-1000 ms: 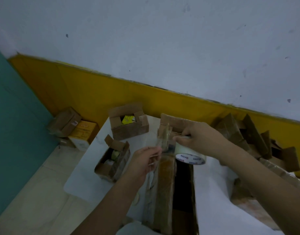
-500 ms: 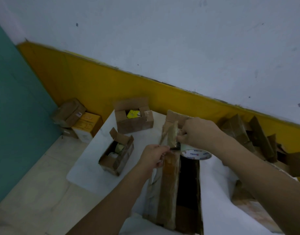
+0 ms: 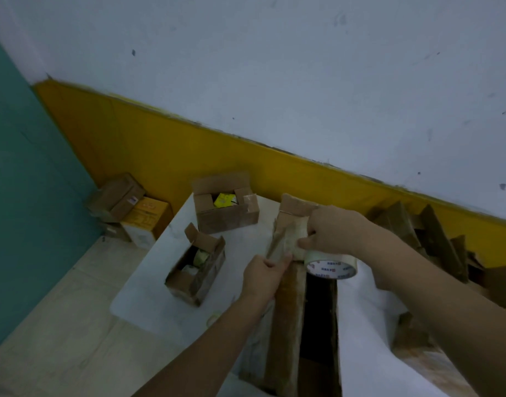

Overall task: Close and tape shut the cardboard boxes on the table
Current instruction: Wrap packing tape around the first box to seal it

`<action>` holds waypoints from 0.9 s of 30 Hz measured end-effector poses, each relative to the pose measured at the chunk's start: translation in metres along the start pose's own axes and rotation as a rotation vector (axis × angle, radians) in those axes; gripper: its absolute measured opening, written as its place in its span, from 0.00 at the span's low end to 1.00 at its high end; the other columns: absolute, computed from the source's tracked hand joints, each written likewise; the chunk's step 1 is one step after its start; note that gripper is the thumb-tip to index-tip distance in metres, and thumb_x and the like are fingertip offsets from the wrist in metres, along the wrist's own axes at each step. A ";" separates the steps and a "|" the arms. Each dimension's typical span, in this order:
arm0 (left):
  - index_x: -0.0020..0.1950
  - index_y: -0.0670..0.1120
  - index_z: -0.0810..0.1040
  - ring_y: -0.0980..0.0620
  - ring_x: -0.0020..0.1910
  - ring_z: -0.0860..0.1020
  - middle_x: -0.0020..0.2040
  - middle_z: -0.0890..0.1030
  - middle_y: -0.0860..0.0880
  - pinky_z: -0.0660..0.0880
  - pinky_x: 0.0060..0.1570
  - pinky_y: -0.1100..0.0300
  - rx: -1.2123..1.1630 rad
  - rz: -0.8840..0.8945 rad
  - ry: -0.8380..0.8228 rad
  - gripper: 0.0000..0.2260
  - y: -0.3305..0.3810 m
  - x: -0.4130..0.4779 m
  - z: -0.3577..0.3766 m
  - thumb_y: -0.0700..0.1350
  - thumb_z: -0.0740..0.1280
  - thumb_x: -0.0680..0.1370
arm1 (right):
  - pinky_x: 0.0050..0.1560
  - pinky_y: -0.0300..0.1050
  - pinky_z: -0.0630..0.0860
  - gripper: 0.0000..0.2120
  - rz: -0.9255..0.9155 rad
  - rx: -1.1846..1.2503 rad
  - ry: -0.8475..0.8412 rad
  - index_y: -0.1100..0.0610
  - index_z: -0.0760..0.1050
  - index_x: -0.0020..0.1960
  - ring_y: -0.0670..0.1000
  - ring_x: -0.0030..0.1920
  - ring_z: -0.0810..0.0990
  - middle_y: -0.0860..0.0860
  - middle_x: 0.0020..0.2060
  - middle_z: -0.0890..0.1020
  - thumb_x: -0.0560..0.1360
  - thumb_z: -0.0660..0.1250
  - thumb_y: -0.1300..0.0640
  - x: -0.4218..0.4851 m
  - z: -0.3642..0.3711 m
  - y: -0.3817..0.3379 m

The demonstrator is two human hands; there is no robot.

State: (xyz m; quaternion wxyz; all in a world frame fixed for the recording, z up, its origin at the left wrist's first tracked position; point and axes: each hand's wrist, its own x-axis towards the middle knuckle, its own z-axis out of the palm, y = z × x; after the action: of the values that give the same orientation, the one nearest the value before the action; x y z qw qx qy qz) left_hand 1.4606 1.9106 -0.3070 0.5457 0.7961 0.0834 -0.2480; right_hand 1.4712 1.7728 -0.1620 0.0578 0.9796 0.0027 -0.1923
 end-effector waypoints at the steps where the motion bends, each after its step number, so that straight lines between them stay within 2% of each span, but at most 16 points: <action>1: 0.43 0.47 0.71 0.48 0.40 0.79 0.41 0.78 0.47 0.76 0.36 0.53 -0.009 -0.024 -0.021 0.24 -0.001 -0.002 0.000 0.68 0.68 0.70 | 0.31 0.40 0.67 0.23 -0.005 0.026 -0.024 0.55 0.75 0.34 0.46 0.31 0.73 0.49 0.30 0.75 0.78 0.62 0.40 0.000 0.000 0.003; 3: 0.48 0.48 0.70 0.51 0.43 0.78 0.47 0.77 0.47 0.75 0.39 0.55 0.003 -0.015 -0.057 0.22 -0.001 -0.002 -0.001 0.66 0.67 0.73 | 0.33 0.41 0.69 0.21 -0.010 0.093 -0.054 0.56 0.78 0.39 0.46 0.34 0.75 0.49 0.34 0.78 0.78 0.62 0.40 -0.002 -0.001 0.009; 6: 0.63 0.50 0.70 0.52 0.54 0.76 0.59 0.71 0.49 0.77 0.54 0.55 0.128 0.262 0.038 0.20 0.000 -0.009 -0.005 0.57 0.68 0.76 | 0.36 0.40 0.71 0.20 -0.018 0.130 -0.091 0.55 0.80 0.48 0.47 0.40 0.77 0.50 0.41 0.81 0.80 0.59 0.40 -0.007 -0.006 0.017; 8: 0.73 0.50 0.65 0.52 0.65 0.69 0.66 0.66 0.50 0.71 0.63 0.57 0.225 0.487 -0.029 0.27 0.007 -0.021 -0.008 0.54 0.66 0.76 | 0.39 0.40 0.70 0.20 -0.008 0.167 -0.123 0.55 0.80 0.54 0.49 0.46 0.78 0.52 0.48 0.82 0.81 0.58 0.41 -0.011 -0.010 0.020; 9: 0.77 0.49 0.59 0.52 0.71 0.63 0.72 0.62 0.50 0.67 0.68 0.56 0.290 0.538 -0.103 0.33 0.009 -0.027 -0.007 0.55 0.65 0.75 | 0.42 0.40 0.71 0.20 -0.005 0.192 -0.139 0.56 0.79 0.56 0.50 0.49 0.78 0.53 0.50 0.81 0.81 0.57 0.42 -0.013 -0.011 0.022; 11: 0.81 0.47 0.47 0.52 0.78 0.51 0.80 0.49 0.52 0.58 0.75 0.53 0.446 0.515 -0.226 0.42 0.010 -0.037 -0.001 0.57 0.66 0.75 | 0.49 0.44 0.73 0.21 -0.007 0.241 -0.161 0.56 0.79 0.57 0.52 0.52 0.78 0.54 0.53 0.81 0.82 0.57 0.42 -0.015 -0.012 0.025; 13: 0.81 0.46 0.43 0.52 0.79 0.48 0.81 0.45 0.51 0.56 0.76 0.54 0.488 0.496 -0.203 0.42 0.008 -0.040 0.007 0.54 0.66 0.77 | 0.49 0.44 0.73 0.20 -0.014 0.272 -0.166 0.56 0.80 0.56 0.51 0.51 0.78 0.54 0.52 0.81 0.82 0.57 0.42 -0.017 -0.012 0.027; 16: 0.80 0.46 0.54 0.50 0.76 0.60 0.78 0.59 0.49 0.64 0.72 0.57 0.397 0.557 -0.086 0.32 0.009 -0.037 0.011 0.51 0.63 0.79 | 0.46 0.43 0.71 0.19 -0.026 0.319 -0.137 0.55 0.80 0.54 0.50 0.49 0.77 0.53 0.50 0.81 0.82 0.57 0.43 -0.017 -0.008 0.029; 19: 0.74 0.49 0.64 0.49 0.61 0.77 0.66 0.76 0.48 0.77 0.58 0.51 0.313 0.552 -0.088 0.25 0.009 -0.029 0.002 0.55 0.59 0.78 | 0.46 0.47 0.75 0.20 -0.064 0.411 -0.069 0.58 0.81 0.49 0.52 0.46 0.79 0.55 0.47 0.82 0.81 0.59 0.42 -0.014 -0.004 0.029; 21: 0.75 0.52 0.65 0.52 0.51 0.80 0.58 0.80 0.50 0.77 0.47 0.56 0.265 0.568 -0.119 0.22 0.009 -0.028 -0.009 0.53 0.59 0.81 | 0.41 0.48 0.73 0.21 -0.106 0.493 -0.024 0.59 0.79 0.45 0.53 0.40 0.78 0.57 0.42 0.80 0.81 0.59 0.42 -0.011 0.000 0.028; 22: 0.76 0.52 0.64 0.51 0.50 0.79 0.57 0.81 0.49 0.75 0.44 0.60 0.250 0.562 -0.148 0.21 0.010 -0.027 -0.016 0.51 0.59 0.83 | 0.39 0.47 0.70 0.22 -0.120 0.540 -0.006 0.59 0.78 0.43 0.51 0.37 0.76 0.56 0.39 0.79 0.81 0.59 0.42 -0.009 0.003 0.026; 24: 0.75 0.50 0.65 0.49 0.56 0.78 0.61 0.79 0.48 0.72 0.47 0.61 0.217 0.490 -0.224 0.19 0.011 -0.022 -0.029 0.47 0.58 0.84 | 0.37 0.46 0.68 0.20 -0.137 0.615 0.030 0.57 0.77 0.41 0.49 0.35 0.74 0.53 0.35 0.77 0.81 0.60 0.42 -0.007 0.012 0.021; 26: 0.71 0.51 0.69 0.50 0.59 0.77 0.63 0.78 0.49 0.74 0.59 0.54 0.155 0.378 -0.314 0.17 0.010 -0.012 -0.042 0.45 0.60 0.82 | 0.38 0.46 0.69 0.18 -0.140 0.689 0.066 0.54 0.77 0.41 0.50 0.36 0.76 0.52 0.35 0.78 0.81 0.59 0.43 -0.004 0.029 0.014; 27: 0.70 0.51 0.71 0.49 0.59 0.78 0.62 0.80 0.49 0.74 0.61 0.50 0.096 0.312 -0.367 0.18 0.010 -0.009 -0.049 0.44 0.62 0.80 | 0.38 0.44 0.69 0.18 -0.142 0.720 0.084 0.54 0.77 0.42 0.50 0.36 0.76 0.52 0.35 0.78 0.81 0.59 0.43 -0.003 0.036 0.010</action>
State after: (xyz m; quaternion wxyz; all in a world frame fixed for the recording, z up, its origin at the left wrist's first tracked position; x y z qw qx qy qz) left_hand 1.4717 1.9525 -0.2810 0.5449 0.7660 -0.1529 -0.3048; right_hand 1.4547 1.7588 -0.1929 -0.3044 0.9416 0.0050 -0.1438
